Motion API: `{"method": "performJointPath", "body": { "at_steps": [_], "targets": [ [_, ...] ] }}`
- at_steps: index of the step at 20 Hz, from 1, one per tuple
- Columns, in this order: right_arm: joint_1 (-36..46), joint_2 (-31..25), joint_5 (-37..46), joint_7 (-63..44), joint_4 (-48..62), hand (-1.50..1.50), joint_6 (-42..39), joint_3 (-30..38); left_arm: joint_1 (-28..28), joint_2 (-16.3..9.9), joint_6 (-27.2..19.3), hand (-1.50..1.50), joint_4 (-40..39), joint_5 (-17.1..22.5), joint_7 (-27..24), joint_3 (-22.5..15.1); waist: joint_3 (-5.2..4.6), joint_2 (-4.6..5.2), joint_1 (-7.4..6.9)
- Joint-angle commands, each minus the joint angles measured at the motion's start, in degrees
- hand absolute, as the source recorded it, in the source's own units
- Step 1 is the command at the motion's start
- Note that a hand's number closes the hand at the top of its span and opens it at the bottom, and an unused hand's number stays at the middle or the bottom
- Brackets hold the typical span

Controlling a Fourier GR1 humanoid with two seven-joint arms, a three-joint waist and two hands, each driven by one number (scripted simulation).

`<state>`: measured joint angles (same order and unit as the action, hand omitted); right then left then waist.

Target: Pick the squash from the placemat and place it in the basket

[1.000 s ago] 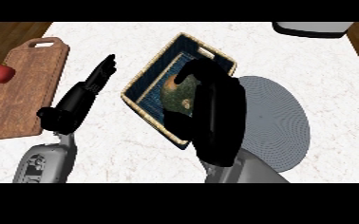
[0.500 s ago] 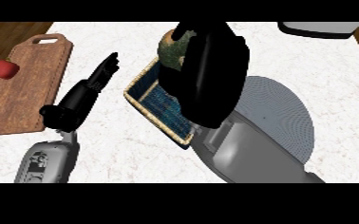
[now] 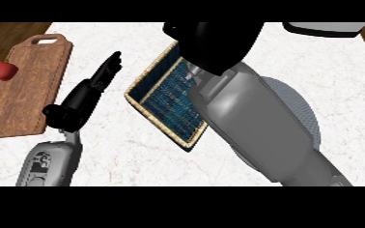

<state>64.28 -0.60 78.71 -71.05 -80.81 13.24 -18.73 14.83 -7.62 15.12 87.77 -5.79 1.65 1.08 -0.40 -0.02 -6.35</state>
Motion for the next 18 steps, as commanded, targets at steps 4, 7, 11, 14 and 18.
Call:
{"method": "performJointPath", "body": {
  "at_steps": [4, 7, 11, 14, 18],
  "targets": [
    [4.8, 0.6, -0.8, -14.2, 7.1, 1.50, 1.5, 4.3, 0.1, 0.1, -0.5, 0.00, -0.2, -0.5, -0.1, 0.0, 0.16, 0.19, 0.87],
    [3.9, 0.6, -2.0, -14.2, 9.9, 1.50, 4.0, 3.6, 0.8, 0.4, -1.0, 0.00, -0.6, -0.8, -0.7, -0.1, 0.18, 0.50, 1.05],
    [1.1, 0.6, 0.1, -14.1, 8.3, 1.50, 7.4, 2.5, -0.5, -0.5, -0.5, 0.00, -0.7, 0.6, -0.2, 1.8, 0.27, 0.06, 2.41],
    [1.8, 0.6, 2.1, -14.1, 11.2, 1.50, 8.1, 1.3, -1.5, -1.6, 0.3, 0.00, 0.0, 1.2, -0.3, 2.6, 0.25, 0.12, 2.11],
    [-2.5, 0.6, 4.0, -14.1, 11.7, 1.50, 10.0, -1.6, -0.4, -1.3, -0.1, 0.00, 0.8, 1.1, 0.2, 2.5, 0.31, 0.13, 2.98]
  ]
}}
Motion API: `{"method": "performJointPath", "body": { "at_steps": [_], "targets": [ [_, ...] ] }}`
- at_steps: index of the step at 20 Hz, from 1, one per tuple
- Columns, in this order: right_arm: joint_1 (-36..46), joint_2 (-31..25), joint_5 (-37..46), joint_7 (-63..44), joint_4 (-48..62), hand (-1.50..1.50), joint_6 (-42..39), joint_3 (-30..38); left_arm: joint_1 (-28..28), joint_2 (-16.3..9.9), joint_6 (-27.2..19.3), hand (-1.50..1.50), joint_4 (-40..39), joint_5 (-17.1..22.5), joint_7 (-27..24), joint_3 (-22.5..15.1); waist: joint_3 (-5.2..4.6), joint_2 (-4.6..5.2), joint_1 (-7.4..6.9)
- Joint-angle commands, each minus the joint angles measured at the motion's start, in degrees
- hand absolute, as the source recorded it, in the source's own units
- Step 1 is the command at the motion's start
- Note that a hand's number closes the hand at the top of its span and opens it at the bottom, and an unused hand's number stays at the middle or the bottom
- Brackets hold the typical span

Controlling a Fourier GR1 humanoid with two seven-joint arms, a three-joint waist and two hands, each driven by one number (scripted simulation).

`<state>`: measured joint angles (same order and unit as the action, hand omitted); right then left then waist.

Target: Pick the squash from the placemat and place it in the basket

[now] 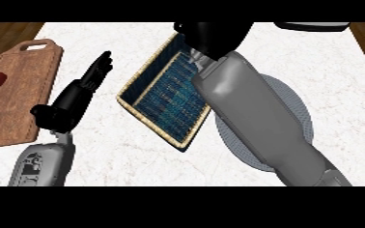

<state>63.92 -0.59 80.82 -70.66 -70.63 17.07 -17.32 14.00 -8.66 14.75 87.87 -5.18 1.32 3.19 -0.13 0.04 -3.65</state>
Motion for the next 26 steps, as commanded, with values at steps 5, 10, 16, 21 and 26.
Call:
{"method": "performJointPath", "body": {
  "at_steps": [5, 10, 16, 21, 26],
  "targets": [
    [-3.7, 0.6, 5.8, -14.5, -3.6, -1.50, 10.5, 0.6, -0.9, 0.1, -0.8, 0.00, 0.5, -0.9, -0.5, -0.1, 0.12, -0.08, 0.53],
    [-4.0, 0.6, 7.5, -14.5, -0.4, -1.50, 11.1, -0.7, -0.2, 0.8, -0.7, 0.00, 0.2, -0.3, 0.8, -0.4, 0.09, 0.14, 1.25],
    [-1.9, 0.6, 6.3, -13.4, -1.3, -1.50, 14.3, -0.8, -0.3, 0.6, -0.8, 0.00, 1.7, -1.0, 1.4, -0.9, 0.13, 0.11, 1.17],
    [-0.8, 0.6, 6.5, -14.0, -6.2, -1.50, 17.0, 2.4, -1.7, -0.2, 0.0, 0.00, 0.7, 0.2, -0.8, 0.7, 0.10, -0.06, 1.19],
    [-5.8, 0.6, 4.4, -14.1, -14.7, -1.50, 18.5, 7.4, -2.4, 0.2, -1.0, 0.00, 0.7, -0.4, -1.3, 0.8, 0.19, -0.39, 2.62]
  ]
}}
